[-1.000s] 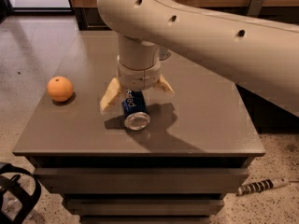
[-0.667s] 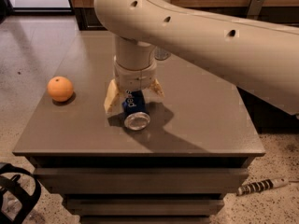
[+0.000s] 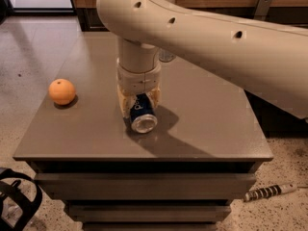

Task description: Place pepsi can upright

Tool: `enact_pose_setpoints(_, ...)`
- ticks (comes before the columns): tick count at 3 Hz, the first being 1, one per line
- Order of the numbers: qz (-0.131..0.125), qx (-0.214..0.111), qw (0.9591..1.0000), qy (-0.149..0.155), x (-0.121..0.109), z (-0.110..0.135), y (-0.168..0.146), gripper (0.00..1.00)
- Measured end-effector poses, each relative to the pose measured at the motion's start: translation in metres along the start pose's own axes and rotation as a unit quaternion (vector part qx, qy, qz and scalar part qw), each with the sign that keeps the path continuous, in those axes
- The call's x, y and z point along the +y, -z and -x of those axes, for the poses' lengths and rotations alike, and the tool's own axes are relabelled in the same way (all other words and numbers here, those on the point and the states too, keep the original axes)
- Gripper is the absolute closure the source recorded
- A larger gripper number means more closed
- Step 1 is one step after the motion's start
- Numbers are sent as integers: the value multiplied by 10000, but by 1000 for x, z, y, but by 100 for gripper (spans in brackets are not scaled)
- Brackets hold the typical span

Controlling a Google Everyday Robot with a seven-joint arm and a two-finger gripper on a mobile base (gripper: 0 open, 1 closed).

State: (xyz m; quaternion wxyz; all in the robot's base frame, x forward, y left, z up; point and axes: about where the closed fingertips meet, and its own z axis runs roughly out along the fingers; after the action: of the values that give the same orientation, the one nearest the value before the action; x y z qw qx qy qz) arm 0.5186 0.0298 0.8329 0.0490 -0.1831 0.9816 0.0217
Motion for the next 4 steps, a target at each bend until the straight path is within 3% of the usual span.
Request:
enact_pose_setpoints(1, 0, -11, 10000, 3, 0, 0, 0, 88)
enact_pose_setpoints(2, 0, -20, 10000, 5, 0, 0, 0, 100)
enact_pose_setpoints(4, 4, -152, 9999, 66, -2, -1, 7, 100)
